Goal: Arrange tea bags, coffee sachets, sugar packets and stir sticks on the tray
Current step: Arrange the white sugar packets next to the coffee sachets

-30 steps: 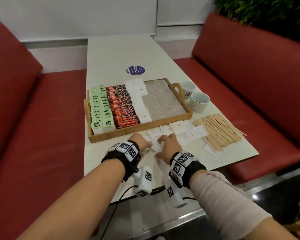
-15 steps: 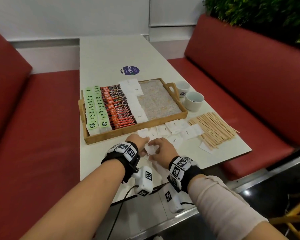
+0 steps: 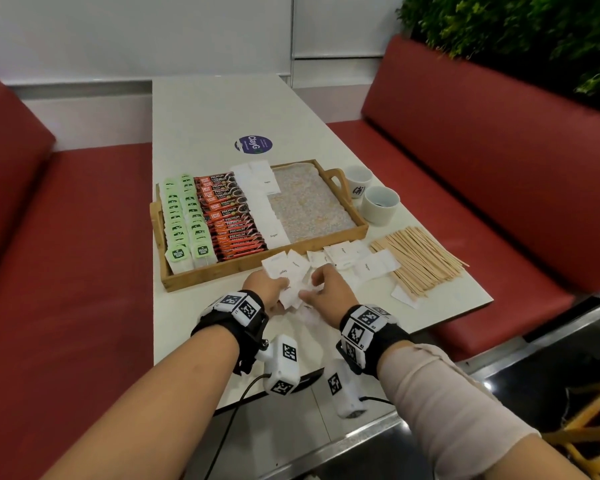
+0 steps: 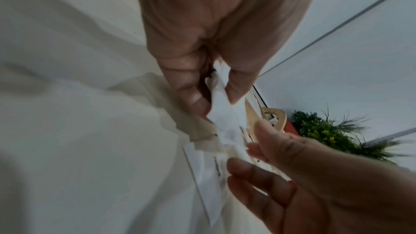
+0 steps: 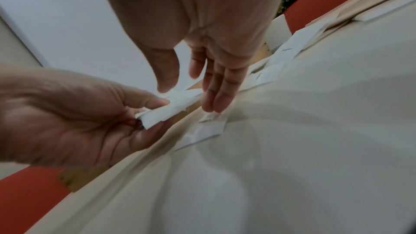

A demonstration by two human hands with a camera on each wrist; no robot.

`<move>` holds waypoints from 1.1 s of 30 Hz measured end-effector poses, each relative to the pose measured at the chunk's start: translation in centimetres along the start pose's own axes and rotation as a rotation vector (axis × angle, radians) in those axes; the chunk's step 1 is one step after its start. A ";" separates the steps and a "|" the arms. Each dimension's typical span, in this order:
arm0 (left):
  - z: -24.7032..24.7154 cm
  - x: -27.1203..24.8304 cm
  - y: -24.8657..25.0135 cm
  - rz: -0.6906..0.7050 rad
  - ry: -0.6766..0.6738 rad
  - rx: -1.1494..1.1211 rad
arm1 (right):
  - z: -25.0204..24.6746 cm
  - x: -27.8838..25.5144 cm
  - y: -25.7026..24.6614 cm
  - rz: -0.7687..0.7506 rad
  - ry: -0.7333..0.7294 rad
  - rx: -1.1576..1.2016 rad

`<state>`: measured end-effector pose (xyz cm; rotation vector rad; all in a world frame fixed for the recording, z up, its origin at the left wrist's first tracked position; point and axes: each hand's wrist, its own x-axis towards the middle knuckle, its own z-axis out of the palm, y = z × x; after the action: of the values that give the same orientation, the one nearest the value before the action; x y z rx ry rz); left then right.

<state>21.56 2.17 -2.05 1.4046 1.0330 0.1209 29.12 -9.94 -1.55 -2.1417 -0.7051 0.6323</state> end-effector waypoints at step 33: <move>-3.5 -1.0 -1.4 0.355 0.058 0.467 | 2.8 2.6 -3.0 -0.170 -0.112 -0.432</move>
<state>18.05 3.80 -2.11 2.0152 0.8813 0.1891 28.37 -5.15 -1.26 -2.4125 -1.1586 0.5474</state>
